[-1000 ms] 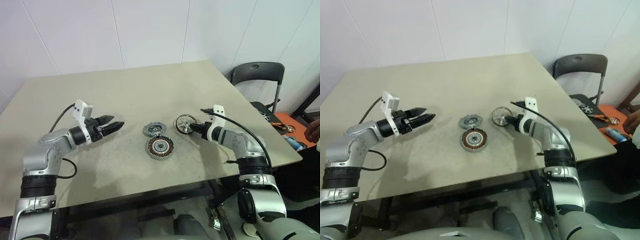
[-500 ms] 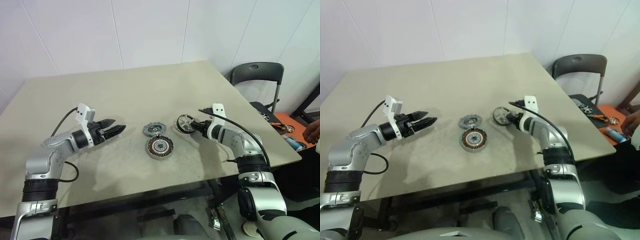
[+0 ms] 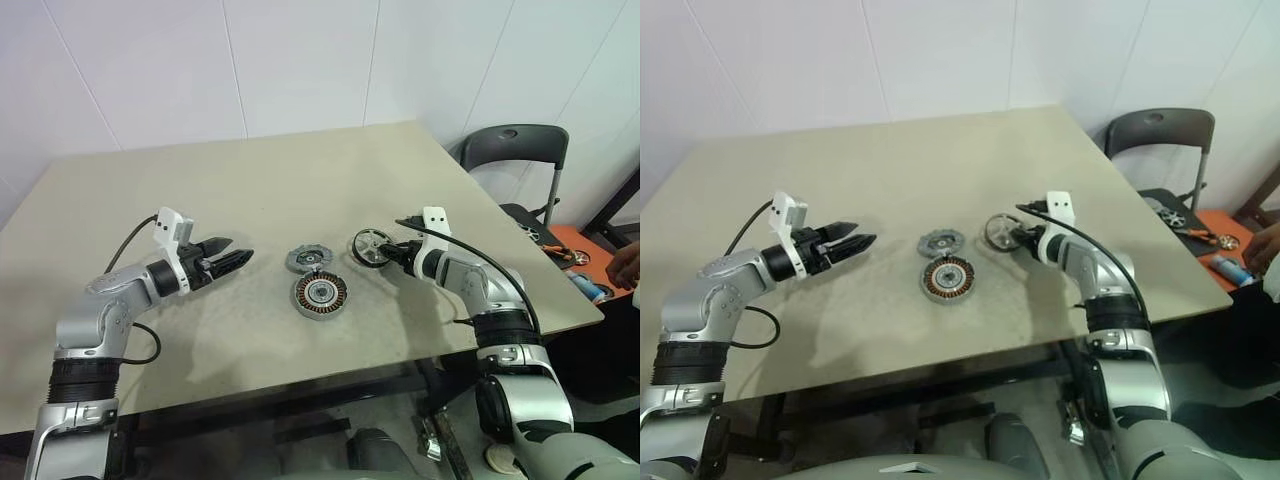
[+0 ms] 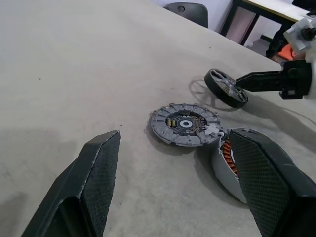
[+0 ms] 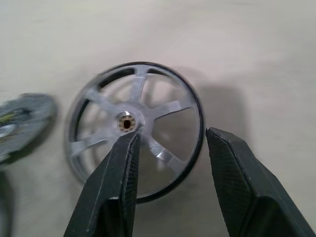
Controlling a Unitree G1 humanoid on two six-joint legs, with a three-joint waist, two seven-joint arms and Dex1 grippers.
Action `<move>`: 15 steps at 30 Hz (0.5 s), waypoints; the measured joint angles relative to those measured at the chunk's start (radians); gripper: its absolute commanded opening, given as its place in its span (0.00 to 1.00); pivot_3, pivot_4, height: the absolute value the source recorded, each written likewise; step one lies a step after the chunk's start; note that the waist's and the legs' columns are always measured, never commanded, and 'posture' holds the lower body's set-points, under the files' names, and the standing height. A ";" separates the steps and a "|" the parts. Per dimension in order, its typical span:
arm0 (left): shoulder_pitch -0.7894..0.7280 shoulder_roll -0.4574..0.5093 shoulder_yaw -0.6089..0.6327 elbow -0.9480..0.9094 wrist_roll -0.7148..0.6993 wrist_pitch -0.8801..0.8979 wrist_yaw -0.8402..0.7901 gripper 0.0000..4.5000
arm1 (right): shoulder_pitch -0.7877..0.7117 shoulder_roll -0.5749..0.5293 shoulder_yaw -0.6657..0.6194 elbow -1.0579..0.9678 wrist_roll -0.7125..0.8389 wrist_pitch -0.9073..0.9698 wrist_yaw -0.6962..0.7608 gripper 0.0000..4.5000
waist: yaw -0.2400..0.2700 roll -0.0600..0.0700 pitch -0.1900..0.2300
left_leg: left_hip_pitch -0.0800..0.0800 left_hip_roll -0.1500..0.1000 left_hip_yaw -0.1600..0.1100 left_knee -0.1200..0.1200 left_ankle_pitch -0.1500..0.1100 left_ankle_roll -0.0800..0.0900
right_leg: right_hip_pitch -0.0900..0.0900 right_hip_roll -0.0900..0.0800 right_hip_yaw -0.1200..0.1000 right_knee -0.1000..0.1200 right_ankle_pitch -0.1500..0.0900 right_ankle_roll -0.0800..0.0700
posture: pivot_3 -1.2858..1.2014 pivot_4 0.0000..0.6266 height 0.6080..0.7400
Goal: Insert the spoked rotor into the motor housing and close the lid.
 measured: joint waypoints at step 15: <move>0.002 -0.015 -0.001 0.000 0.012 -0.003 0.004 0.82 | 0.063 -0.073 0.100 -0.186 0.039 0.066 0.164 0.49 | 0.003 0.000 0.000 | 0.000 0.000 0.000 0.001 0.000 0.000 | 0.001 0.000 0.000 0.000 0.000 0.000 | 0.52 0.00 1.00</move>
